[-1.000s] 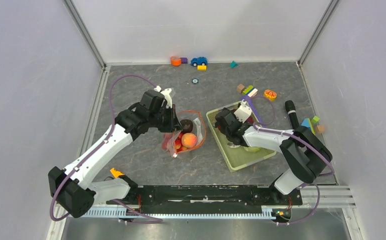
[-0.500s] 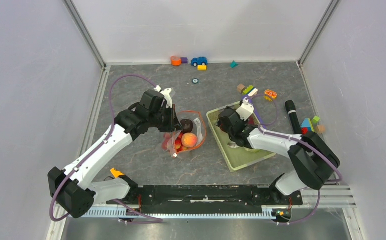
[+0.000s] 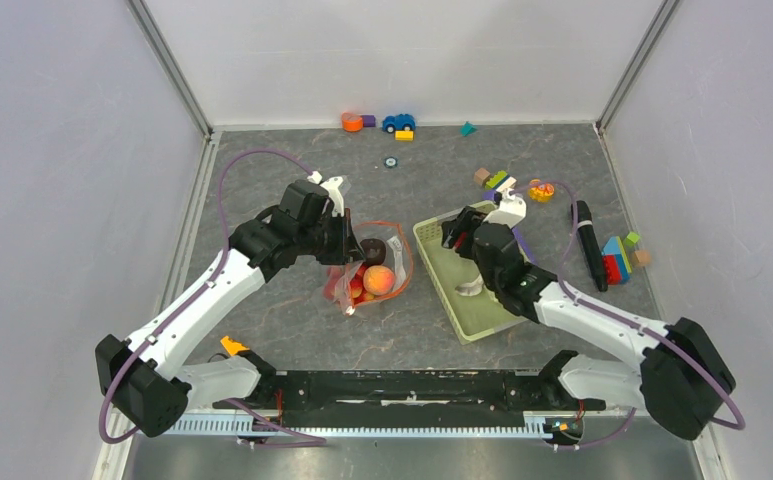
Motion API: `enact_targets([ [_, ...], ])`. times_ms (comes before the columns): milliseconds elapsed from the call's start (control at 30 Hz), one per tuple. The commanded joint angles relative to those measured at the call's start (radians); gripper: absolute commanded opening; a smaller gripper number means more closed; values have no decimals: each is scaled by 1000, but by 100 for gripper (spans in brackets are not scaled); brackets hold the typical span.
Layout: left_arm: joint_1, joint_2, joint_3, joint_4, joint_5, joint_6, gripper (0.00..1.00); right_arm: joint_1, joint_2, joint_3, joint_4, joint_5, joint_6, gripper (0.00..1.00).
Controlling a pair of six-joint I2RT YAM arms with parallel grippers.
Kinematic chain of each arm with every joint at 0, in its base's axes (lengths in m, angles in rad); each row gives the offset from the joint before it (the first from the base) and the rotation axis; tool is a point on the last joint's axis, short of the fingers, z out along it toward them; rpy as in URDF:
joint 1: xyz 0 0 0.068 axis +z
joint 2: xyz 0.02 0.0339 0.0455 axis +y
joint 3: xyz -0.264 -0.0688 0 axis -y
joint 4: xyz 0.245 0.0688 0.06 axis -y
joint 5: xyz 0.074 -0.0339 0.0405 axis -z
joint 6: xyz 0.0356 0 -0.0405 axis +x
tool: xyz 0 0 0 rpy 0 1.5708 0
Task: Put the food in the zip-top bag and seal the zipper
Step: Pick up the fake fruit from the bin, then place the fake fruit in the zipper food storage bag.
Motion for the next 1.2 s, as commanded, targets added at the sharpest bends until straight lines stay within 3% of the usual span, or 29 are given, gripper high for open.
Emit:
enact_targets([
  [0, 2, -32, 0, 35, 6, 19, 2, -1, -79, 18, 195, -221, -300, 41],
  [267, 2, -34, -1, 36, 4, 16, 2, -1, -132, 58, 346, -802, -455, 41],
  [500, 1, -34, -1, 35, 7, 15, 2, 28, -116, 93, 396, -1050, -490, 41],
  [700, 2, -33, -3, 42, 27, 14, 2, 125, -50, 147, 311, -1049, -625, 41],
  [1167, 2, -44, -21, 64, 24, 9, 2, 183, 53, 153, 263, -1044, -741, 44],
])
